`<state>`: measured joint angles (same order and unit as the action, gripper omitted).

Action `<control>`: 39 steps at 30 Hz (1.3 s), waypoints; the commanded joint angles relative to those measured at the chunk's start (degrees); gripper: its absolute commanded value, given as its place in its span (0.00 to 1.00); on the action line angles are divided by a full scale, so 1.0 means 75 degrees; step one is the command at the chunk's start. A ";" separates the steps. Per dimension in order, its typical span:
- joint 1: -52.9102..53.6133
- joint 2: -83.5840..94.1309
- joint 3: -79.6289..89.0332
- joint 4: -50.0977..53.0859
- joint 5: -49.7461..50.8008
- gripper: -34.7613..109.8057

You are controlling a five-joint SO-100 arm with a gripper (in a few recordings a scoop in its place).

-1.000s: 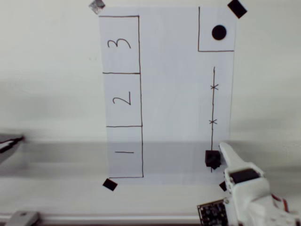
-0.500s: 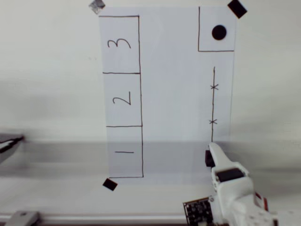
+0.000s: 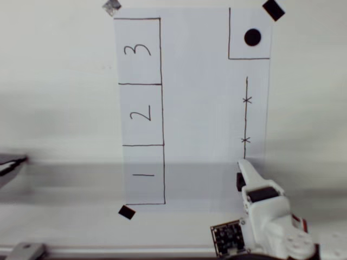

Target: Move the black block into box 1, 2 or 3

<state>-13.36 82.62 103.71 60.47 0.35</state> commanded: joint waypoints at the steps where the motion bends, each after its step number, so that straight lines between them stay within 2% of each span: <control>1: -0.0070 0.0176 0.0176 -0.0094 -0.0082 0.42; 7: -0.0094 0.0316 0.0457 -0.0211 -0.0070 0.40; 12: -0.0129 0.0387 0.0527 -0.0246 0.0023 0.24; 39: 0.0012 0.1359 -0.0809 -0.0293 0.0504 0.24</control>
<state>-13.18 86.75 102.66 58.36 3.52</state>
